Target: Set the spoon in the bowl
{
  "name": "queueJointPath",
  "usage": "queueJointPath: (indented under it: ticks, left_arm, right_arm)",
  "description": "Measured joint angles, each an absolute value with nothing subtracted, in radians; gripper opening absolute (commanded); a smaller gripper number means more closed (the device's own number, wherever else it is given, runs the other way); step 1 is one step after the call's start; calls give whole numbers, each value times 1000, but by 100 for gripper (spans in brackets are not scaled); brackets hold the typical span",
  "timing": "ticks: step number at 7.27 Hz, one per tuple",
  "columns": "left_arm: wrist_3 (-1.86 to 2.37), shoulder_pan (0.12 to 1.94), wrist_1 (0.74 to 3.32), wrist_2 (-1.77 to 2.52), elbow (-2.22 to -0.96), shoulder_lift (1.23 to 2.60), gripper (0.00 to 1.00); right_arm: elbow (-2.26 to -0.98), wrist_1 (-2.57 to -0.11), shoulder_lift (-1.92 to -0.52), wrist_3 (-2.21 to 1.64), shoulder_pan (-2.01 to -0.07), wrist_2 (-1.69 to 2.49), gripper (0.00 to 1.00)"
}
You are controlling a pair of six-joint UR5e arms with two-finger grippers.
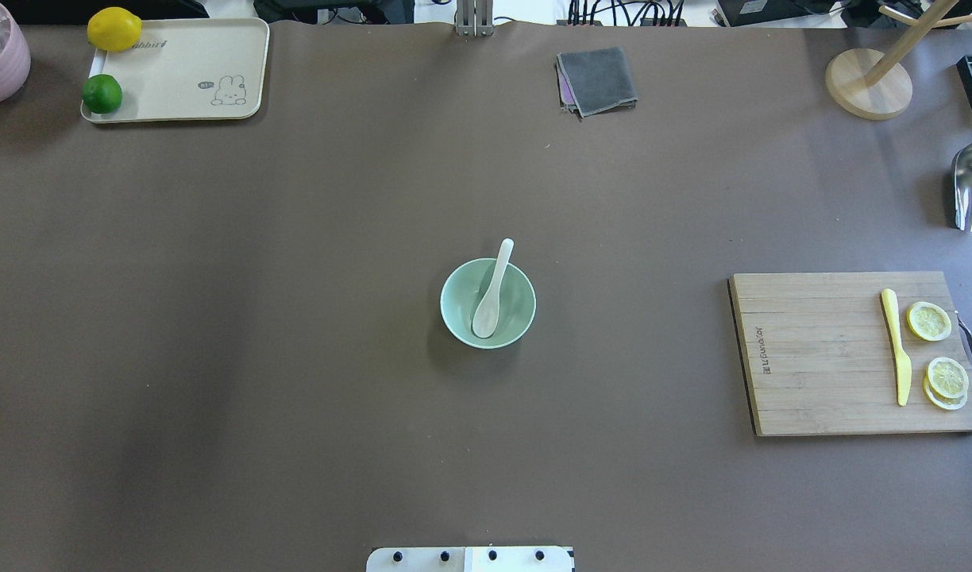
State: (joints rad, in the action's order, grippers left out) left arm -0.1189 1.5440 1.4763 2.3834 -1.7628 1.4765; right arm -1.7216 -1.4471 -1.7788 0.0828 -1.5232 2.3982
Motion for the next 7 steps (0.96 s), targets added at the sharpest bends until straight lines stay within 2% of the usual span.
queueJointPath:
  ticks: [7]
  left_arm:
    - [-120,1547,1476,2379,-1765,1475,98]
  right_arm:
    - [-1721,-1442,-1780,87,-1523,2363,100]
